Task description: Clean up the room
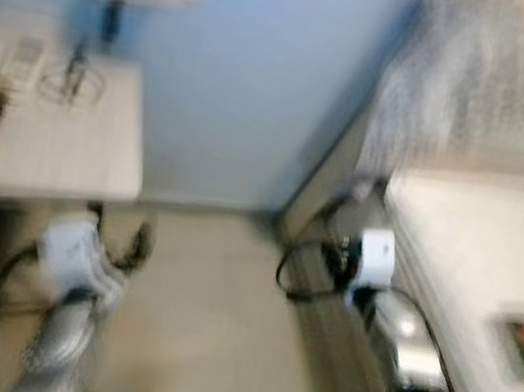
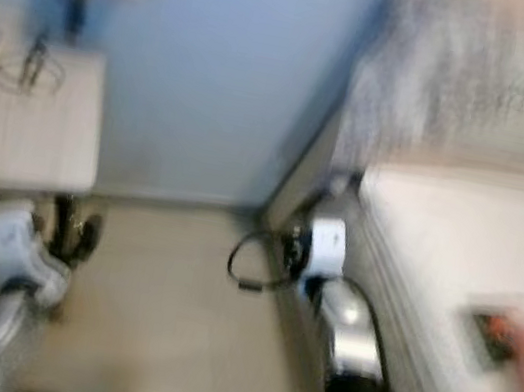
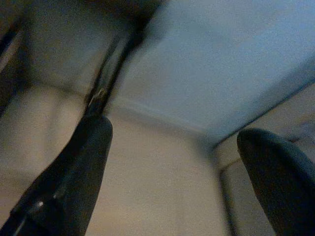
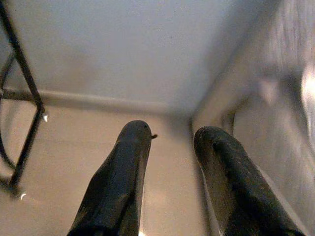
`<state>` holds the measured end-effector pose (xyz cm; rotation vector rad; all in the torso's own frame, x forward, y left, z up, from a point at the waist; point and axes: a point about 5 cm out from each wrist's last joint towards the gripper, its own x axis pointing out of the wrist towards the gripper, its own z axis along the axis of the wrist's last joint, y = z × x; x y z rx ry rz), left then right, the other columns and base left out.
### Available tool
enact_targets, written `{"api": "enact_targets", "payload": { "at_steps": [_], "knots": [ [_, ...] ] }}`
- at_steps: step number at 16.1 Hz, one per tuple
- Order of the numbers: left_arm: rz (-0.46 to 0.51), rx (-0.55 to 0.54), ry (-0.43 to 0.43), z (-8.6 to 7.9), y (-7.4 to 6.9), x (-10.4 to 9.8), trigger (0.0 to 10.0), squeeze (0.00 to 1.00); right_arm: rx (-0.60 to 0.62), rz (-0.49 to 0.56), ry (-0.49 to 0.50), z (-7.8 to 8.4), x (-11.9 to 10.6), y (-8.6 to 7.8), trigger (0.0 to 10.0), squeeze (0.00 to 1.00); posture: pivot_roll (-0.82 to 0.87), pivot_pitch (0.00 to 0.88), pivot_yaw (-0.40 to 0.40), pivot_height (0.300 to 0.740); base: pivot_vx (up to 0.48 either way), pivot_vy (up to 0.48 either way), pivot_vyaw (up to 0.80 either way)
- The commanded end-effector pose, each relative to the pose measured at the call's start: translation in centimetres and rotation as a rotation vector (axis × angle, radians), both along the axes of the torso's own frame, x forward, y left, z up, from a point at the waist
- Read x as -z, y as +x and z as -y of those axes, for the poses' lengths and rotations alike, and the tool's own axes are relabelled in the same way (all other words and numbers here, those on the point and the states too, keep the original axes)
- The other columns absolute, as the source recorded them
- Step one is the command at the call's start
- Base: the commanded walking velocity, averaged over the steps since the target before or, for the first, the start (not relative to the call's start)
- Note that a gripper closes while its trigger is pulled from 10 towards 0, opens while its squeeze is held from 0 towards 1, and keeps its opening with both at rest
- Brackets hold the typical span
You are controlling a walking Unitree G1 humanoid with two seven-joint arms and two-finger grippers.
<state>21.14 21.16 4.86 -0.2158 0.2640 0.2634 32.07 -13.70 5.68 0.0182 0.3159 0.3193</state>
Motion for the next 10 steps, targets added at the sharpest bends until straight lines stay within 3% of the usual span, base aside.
{"api": "enact_targets", "payload": {
  "at_steps": [1, 3, 5, 6, 8, 10],
  "knots": [
    [0.117, 0.076, 0.004, 1.3, 2.4, -2.4, 10.0, 0.00, 0.036, -0.011, 0.032, -0.2, 0.3, -0.1, 10.0, 0.00, 0.41, 0.000, -0.296, 0.740, 0.000, 0.000, 0.00],
    [0.118, 0.067, 0.003, 1.4, 3.2, -2.2, 10.0, 0.00, 0.069, -0.010, 0.035, 0.8, 0.3, -0.2, 10.0, 0.00, 0.37, 0.000, -0.256, 0.740, 0.000, 0.000, 0.00],
    [0.088, -0.021, 0.002, 0.3, 2.3, -1.6, 10.0, 0.00, 0.045, -0.027, 0.048, 0.9, 0.6, -0.3, 10.0, 0.00, 0.37, 0.000, -0.257, 0.740, 0.000, 0.000, 0.00],
    [0.040, 0.015, -0.039, 0.2, 1.7, -1.2, 10.0, 0.00, 0.033, -0.039, 0.045, 1.1, 0.9, -0.5, 10.0, 0.00, 0.37, 0.000, -0.245, 0.740, 0.000, 0.000, 0.00],
    [0.015, 0.129, 0.143, -1.0, 1.9, -2.3, 10.0, 0.00, 0.076, -0.041, 0.060, 1.3, 1.8, -1.1, 10.0, 0.00, 0.38, 0.000, -0.155, 0.740, 0.000, 0.000, 0.00],
    [0.025, 0.270, 0.252, -2.5, 3.3, -4.3, 10.0, 0.00, 0.138, -0.091, 0.032, 1.2, 3.7, -2.4, 10.0, 0.00, 0.34, 0.000, -0.023, 0.740, 0.000, 0.000, 0.00]
  ]
}}
